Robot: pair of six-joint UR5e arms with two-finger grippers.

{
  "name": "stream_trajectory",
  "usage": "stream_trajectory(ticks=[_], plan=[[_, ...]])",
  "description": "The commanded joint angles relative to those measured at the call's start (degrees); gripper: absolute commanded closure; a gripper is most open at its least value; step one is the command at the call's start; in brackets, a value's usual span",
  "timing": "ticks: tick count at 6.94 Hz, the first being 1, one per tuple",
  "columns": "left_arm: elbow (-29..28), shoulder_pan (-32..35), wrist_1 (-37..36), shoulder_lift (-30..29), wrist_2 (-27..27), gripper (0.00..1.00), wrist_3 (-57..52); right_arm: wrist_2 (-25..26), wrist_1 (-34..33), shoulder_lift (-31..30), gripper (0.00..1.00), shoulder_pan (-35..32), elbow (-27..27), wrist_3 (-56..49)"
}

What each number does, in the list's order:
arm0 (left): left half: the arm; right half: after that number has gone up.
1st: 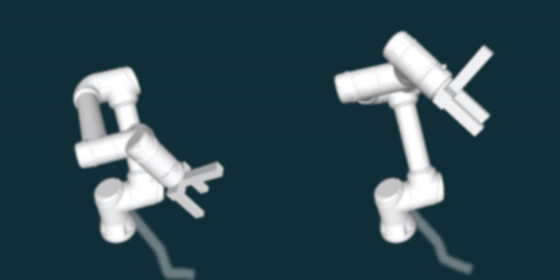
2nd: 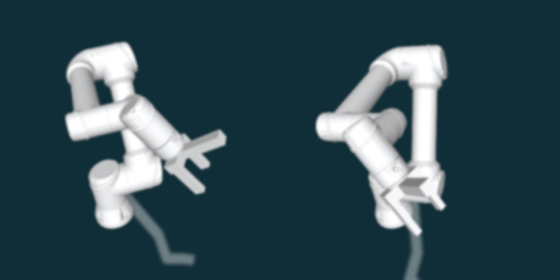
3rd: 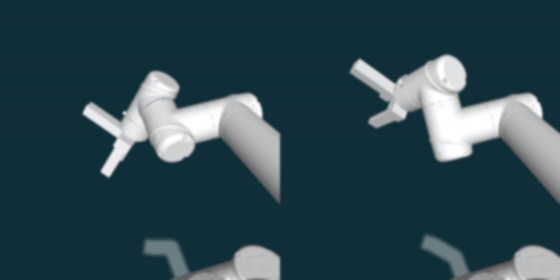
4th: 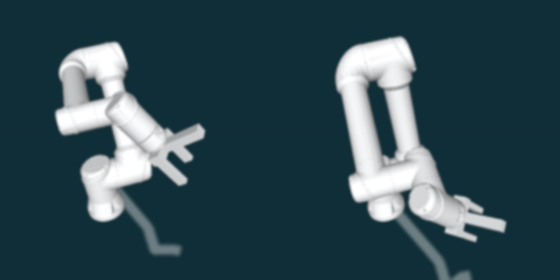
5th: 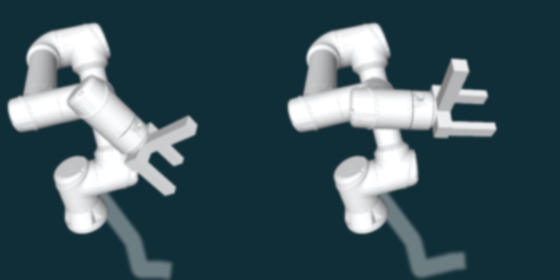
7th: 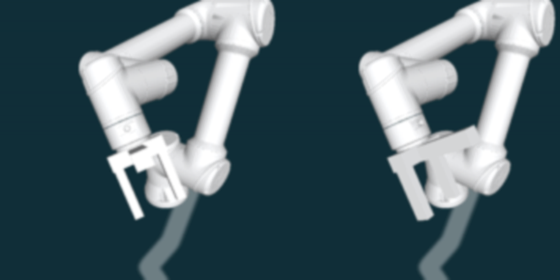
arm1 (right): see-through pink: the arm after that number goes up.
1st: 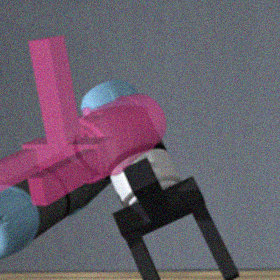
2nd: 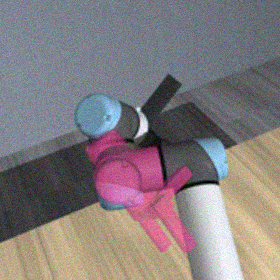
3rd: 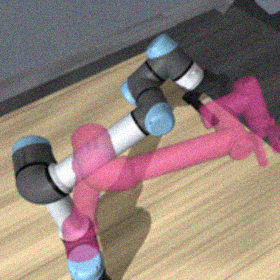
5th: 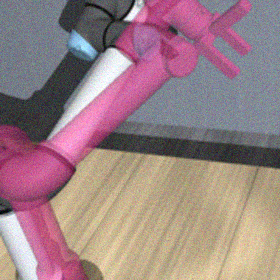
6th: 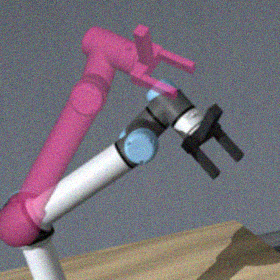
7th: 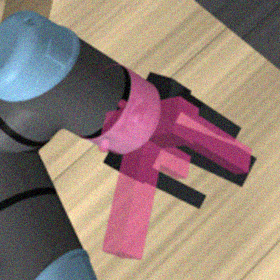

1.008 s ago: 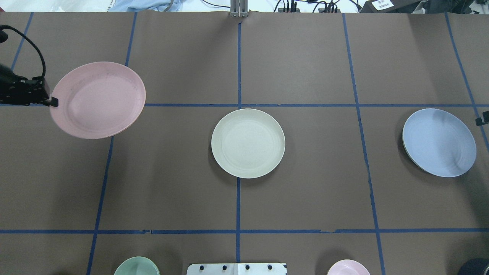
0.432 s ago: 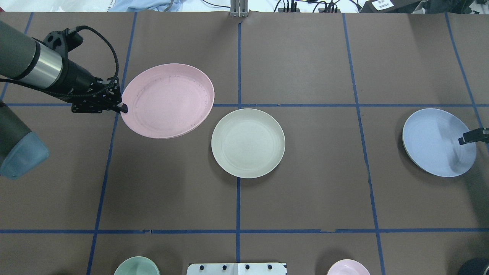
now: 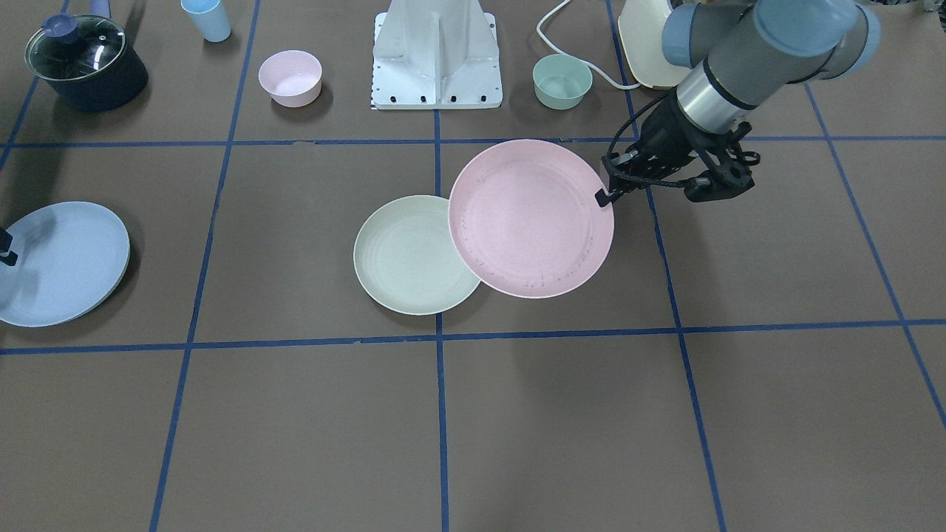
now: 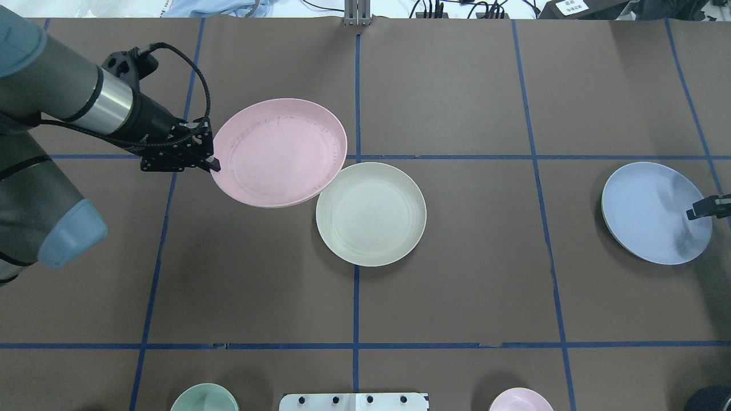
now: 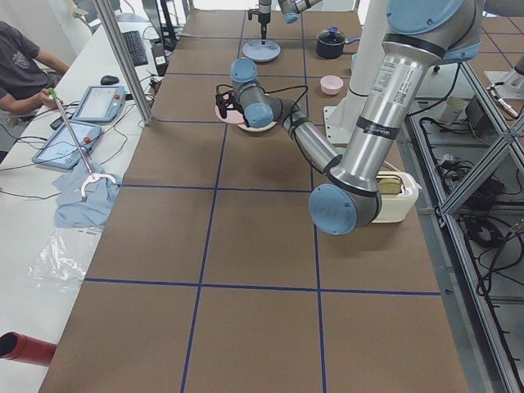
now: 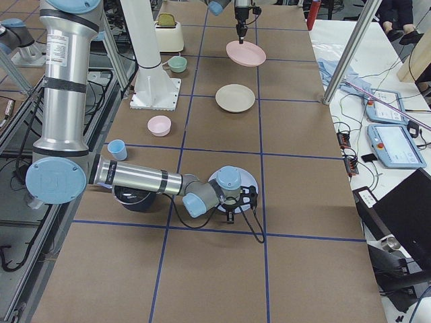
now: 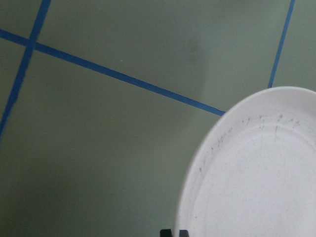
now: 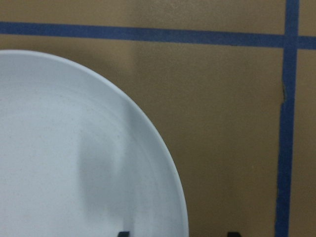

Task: Stack three plates with pink and blue
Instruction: 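Lift the pink plate with the left gripper and carry it over the cream plate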

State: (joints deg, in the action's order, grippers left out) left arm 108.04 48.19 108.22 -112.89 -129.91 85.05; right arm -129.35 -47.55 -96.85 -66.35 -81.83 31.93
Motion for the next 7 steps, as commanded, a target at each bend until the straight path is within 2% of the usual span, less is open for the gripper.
stream_trajectory(ticks=[1, 3, 4, 5, 6, 7], plan=[[-3.9, -1.7, 0.1, -3.6, 1.4, 1.0, 2.1, -0.3, 0.0, -0.1, 1.0, 0.0, 0.0, 0.0], [-7.6, -4.0, 0.4, -6.7, 2.8, 1.0, 4.0, -0.6, 0.1, -0.3, 1.0, -0.2, -0.6, 0.2], [-9.4, -7.4, 0.4, -8.5, 5.9, 1.0, 4.9, -1.8, 0.1, -0.4, 1.0, -0.3, -2.2, 2.5], [-9.4, -9.9, 0.5, -8.7, 7.3, 1.0, 5.6, -3.7, 0.0, -0.4, 1.0, -1.3, -5.7, 3.0], [-9.5, -12.6, 0.8, -8.8, 9.0, 1.0, 7.3, -7.2, -0.1, -0.1, 1.0, -3.2, -6.8, 3.9], [-11.2, -14.1, 4.5, -8.9, 11.7, 1.0, 8.7, -9.4, -0.1, 0.5, 1.0, -4.1, -7.0, 5.8]])
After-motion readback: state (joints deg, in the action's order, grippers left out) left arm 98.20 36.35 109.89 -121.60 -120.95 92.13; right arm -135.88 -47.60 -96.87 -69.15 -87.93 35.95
